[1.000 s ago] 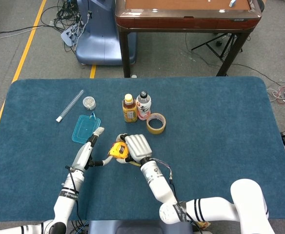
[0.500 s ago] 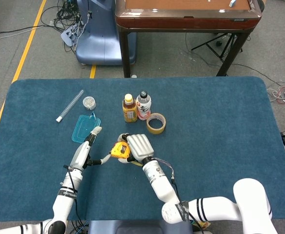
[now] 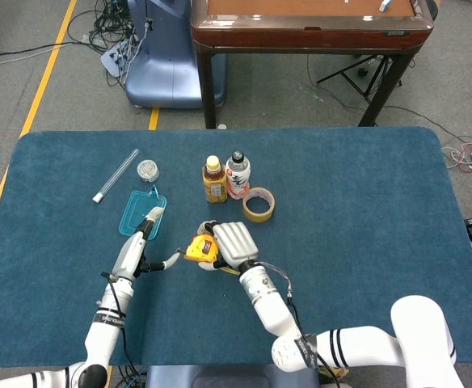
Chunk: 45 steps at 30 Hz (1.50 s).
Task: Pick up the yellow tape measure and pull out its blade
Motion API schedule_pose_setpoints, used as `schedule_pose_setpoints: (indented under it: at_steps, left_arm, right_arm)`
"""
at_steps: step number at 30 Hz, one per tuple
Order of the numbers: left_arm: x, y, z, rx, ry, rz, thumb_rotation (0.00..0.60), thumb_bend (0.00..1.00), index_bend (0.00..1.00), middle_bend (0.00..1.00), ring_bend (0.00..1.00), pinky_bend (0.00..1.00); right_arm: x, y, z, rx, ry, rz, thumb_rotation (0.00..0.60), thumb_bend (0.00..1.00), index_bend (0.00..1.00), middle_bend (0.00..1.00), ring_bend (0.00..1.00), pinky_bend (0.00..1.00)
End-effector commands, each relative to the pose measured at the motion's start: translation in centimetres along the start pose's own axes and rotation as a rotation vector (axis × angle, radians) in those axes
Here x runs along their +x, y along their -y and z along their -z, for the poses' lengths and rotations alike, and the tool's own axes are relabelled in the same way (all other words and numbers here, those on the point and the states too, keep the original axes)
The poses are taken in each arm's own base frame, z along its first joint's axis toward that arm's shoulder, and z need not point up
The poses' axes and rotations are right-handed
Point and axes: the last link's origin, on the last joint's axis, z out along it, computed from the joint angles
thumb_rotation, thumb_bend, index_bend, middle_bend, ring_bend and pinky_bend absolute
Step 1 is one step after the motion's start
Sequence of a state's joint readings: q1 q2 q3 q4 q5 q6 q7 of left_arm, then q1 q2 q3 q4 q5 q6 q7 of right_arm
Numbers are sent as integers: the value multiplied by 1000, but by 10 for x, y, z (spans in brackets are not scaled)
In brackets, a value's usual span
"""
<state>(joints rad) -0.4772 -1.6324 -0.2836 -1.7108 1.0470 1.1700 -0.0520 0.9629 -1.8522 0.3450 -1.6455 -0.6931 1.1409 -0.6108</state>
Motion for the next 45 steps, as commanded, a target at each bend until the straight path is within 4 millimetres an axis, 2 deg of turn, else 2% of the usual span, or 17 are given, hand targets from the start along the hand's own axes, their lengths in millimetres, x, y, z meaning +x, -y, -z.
schedule_pose_setpoints:
  at_steps: [1,16,21,26,45]
  left_arm:
    - [2,1,0,5,-5,1,600,230,0,0,0,0]
    - [12,7,-3,24,-39,4,600,231,15,0,0,0]
    - [14,9,-3,27,-53,22,600,232,178,0,0,0]
    - [16,11,-4,30,-59,26,600,235,287,0,0,0]
    - [20,16,-4,37,-70,54,600,372,485,60,0,0]
  right_arm:
    - [0,-1,1,-2,0,0,600,708,760,744,724,415]
    - [2,-5,3,-11,5,6,600,709,766,748,728,415]
    - [3,-5,2,-15,6,9,600,708,767,748,730,416]
    - [2,-6,1,-20,10,11,600,708,768,748,731,416]
    - [4,-11,-2,-38,16,9,600,708,768,749,733,415]
